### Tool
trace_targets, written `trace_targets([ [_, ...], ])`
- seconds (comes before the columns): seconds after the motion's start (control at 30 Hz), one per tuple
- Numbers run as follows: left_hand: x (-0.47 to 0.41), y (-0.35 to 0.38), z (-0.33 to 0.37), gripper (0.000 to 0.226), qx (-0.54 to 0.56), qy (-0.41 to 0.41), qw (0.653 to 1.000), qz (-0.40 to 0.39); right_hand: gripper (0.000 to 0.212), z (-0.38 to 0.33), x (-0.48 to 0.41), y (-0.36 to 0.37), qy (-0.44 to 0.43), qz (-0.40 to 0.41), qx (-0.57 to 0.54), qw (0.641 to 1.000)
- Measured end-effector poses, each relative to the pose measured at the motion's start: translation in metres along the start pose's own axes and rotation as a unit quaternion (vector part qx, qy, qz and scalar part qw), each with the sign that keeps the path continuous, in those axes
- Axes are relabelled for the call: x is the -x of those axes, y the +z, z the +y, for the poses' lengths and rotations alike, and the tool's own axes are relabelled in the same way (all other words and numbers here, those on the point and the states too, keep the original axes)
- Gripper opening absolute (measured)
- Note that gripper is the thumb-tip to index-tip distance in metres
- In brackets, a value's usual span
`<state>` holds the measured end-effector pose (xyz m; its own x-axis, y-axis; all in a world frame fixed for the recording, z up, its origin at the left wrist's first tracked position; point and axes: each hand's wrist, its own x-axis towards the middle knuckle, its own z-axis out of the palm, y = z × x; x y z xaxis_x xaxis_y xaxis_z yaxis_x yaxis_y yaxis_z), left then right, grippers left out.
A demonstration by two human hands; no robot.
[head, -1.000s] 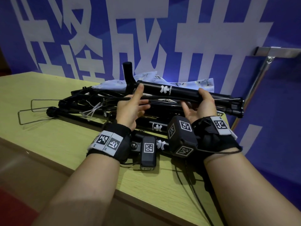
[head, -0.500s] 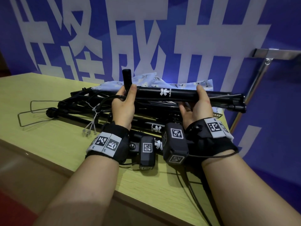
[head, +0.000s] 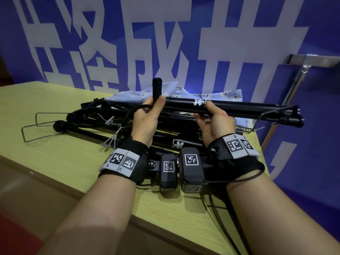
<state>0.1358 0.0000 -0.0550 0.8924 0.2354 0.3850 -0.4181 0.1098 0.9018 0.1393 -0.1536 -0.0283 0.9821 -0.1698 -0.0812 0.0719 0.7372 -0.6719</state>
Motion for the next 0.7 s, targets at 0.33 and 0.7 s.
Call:
trace_targets([
  [0.33,-0.0015,0.0036,-0.0016,0.031,0.072,-0.033,0.997,0.016,0.051,-0.0047,-0.0019,-0.0032,-0.016,0.039,0.007,0.999],
  [0.7,-0.0005,0.0023,-0.0014,0.017,0.105,-0.064,0.988,0.095,0.053,-0.0032,0.0053,0.0016,-0.025,0.048,0.036,0.998],
])
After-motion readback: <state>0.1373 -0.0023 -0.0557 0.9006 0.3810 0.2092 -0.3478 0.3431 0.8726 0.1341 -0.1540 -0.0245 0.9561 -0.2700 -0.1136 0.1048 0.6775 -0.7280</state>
